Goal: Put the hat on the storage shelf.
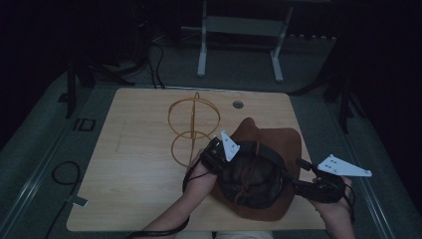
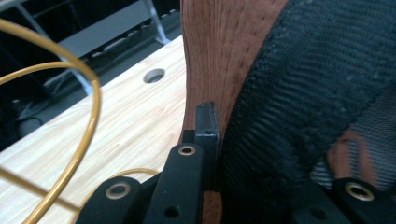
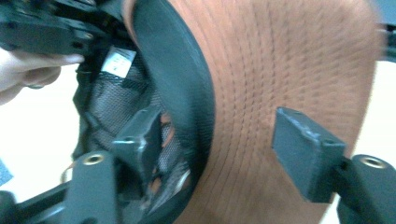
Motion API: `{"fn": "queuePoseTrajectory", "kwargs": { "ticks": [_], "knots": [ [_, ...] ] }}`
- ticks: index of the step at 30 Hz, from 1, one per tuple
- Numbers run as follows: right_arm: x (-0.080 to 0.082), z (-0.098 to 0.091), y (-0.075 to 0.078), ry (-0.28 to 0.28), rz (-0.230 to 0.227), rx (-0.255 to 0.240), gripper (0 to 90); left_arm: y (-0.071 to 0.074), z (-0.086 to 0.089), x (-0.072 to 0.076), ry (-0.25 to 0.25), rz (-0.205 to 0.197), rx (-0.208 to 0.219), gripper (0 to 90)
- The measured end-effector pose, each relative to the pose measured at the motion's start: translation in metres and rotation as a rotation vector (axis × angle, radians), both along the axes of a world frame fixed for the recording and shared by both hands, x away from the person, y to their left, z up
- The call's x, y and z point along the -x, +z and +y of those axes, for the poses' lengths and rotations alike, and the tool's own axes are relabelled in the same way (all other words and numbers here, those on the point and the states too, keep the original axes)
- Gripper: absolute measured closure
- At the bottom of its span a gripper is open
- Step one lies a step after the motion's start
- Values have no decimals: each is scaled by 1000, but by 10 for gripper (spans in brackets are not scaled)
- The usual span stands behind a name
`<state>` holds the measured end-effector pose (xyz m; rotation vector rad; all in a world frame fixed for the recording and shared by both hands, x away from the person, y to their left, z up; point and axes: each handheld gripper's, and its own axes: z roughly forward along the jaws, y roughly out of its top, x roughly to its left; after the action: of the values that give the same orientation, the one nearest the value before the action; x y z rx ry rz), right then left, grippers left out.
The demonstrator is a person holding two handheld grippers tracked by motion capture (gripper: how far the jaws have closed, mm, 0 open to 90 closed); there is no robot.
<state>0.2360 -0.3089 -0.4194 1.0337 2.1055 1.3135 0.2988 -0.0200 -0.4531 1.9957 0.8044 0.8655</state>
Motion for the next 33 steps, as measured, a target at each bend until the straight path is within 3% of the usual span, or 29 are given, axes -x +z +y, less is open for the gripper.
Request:
{"fn": "queuePoseTrajectory", "kwargs": {
  "ticks": [4, 8, 10, 13, 17, 23, 25, 28, 33],
  "knots": [
    [5, -21, 6, -67, -79, 25, 351, -2, 9, 3, -1, 3, 22, 868],
    [-4, -43, 4, -96, -56, 36, 413, 1, 18, 10, -37, -13, 25, 867],
    [-12, -53, 0, -111, -47, 22, 436, 2, 24, 16, -73, -50, 26, 867],
    [-27, -62, -9, -113, -11, 13, 473, 1, 34, 21, -115, -74, 29, 867],
    [-39, -62, -20, -65, 14, -15, 481, 0, 48, 25, -170, -87, 44, 867],
    [-45, -41, -19, 19, 17, -2, 474, 6, 67, 34, -335, -140, 66, 866],
    [-44, -32, -16, 51, 11, 6, 475, 8, 71, 37, -373, -153, 53, 866],
    [-42, -15, -11, 133, 0, 2, 474, 11, 78, 42, -462, -184, 62, 866],
    [-33, 19, -7, 316, 1, -47, 456, 13, 79, 48, -533, -207, 95, 865]
  ]
}}
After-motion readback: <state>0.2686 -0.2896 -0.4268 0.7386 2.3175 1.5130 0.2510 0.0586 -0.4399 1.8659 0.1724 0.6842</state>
